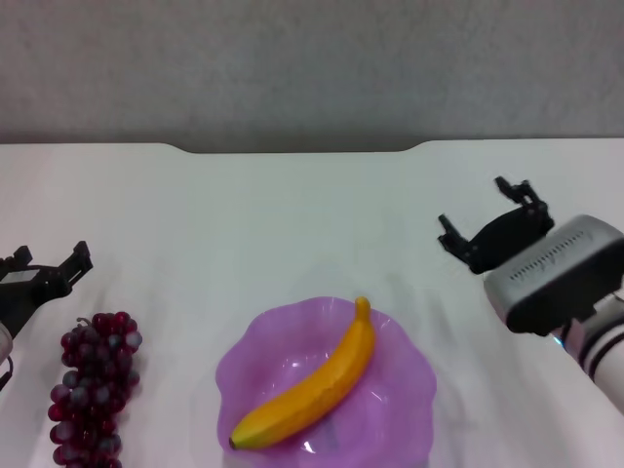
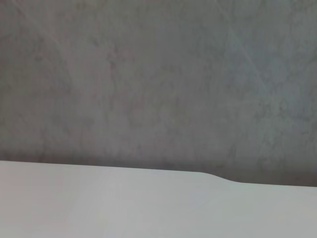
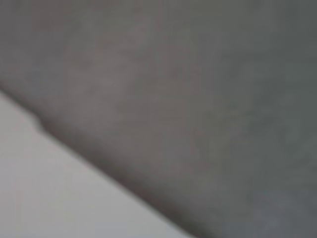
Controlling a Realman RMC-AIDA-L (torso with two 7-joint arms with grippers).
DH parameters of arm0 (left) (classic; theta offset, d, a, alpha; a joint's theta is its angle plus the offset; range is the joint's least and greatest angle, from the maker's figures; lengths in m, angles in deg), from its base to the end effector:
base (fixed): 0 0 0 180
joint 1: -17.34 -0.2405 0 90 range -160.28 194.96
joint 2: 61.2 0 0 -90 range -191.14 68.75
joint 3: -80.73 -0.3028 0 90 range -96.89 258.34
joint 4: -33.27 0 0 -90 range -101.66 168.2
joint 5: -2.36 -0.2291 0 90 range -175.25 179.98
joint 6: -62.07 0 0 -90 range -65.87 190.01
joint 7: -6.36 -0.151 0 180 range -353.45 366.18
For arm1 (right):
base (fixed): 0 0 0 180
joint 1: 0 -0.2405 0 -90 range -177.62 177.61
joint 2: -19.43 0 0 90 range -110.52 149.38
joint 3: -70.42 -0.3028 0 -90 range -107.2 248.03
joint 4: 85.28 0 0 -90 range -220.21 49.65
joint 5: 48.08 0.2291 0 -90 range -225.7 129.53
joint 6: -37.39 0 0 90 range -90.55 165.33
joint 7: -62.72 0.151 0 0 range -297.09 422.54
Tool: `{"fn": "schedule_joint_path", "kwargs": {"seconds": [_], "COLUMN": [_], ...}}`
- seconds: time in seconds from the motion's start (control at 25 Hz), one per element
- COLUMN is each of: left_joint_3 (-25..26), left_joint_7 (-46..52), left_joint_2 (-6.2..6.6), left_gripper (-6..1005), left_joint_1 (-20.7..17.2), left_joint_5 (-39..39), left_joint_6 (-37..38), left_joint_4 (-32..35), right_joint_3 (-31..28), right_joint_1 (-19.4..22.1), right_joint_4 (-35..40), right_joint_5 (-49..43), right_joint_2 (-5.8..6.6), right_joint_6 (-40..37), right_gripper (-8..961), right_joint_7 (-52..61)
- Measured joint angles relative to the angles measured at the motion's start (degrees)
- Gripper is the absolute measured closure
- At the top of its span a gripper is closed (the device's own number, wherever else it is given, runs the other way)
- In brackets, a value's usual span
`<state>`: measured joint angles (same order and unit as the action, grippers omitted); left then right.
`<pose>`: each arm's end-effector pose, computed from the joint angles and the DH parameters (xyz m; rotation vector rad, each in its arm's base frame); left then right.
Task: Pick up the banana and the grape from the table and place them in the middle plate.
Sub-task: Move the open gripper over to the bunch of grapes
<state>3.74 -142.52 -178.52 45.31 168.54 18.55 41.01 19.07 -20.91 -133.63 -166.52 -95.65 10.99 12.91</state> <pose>-0.4245 0.3924 -0.0386 -1.6413 -0.9290 -0.5206 0.2915 0.3962 -0.1046 -1.9367 0.2393 0.1948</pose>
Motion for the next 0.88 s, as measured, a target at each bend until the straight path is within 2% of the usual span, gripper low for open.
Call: {"fn": "schedule_joint_path", "kwargs": {"seconds": [0.2,0.32,0.4,0.56,0.64,0.76,0.88], "left_joint_3": [-0.2,-0.8,-1.6,-4.8,-9.2,-14.2,-16.5], "left_joint_7": [0.5,1.5,1.7,2.5,3.9,6.5,11.5], "left_joint_2": [-0.03,-0.13,-0.16,0.02,0.40,1.00,0.91], "left_gripper": [129,129,129,129,129,130,130], "left_joint_1": [0.3,0.4,0.4,-0.4,-2.9,-8.4,-16.7], "left_joint_5": [0.0,-0.3,-0.3,-0.4,-0.4,-1.8,-10.0], "left_joint_6": [-0.2,-2.7,-5.2,-8.7,-8.6,-3.4,14.0], "left_joint_4": [0.0,0.2,0.3,2.6,8.2,20.5,42.2], "right_joint_3": [12.2,17.9,19.5,19.9,19.9,19.6,19.6], "right_joint_1": [-2.3,-3.0,-3.3,-4.5,-5.3,-5.8,-6.1], "right_joint_4": [14.4,20.6,22.3,24.4,24.8,24.8,24.8], "right_joint_5": [-0.4,-0.5,-0.5,-0.2,-0.1,0.1,0.1], "right_joint_2": [-0.19,-0.30,-0.30,-0.33,-0.31,-0.28,-0.34], "right_joint_6": [-23.9,-33.3,-34.8,-32.4,-29.5,-26.6,-26.2], "right_gripper": [74,74,74,74,73,73,73], "right_joint_7": [13.6,23.6,27.9,31.0,31.1,31.3,31.9]}}
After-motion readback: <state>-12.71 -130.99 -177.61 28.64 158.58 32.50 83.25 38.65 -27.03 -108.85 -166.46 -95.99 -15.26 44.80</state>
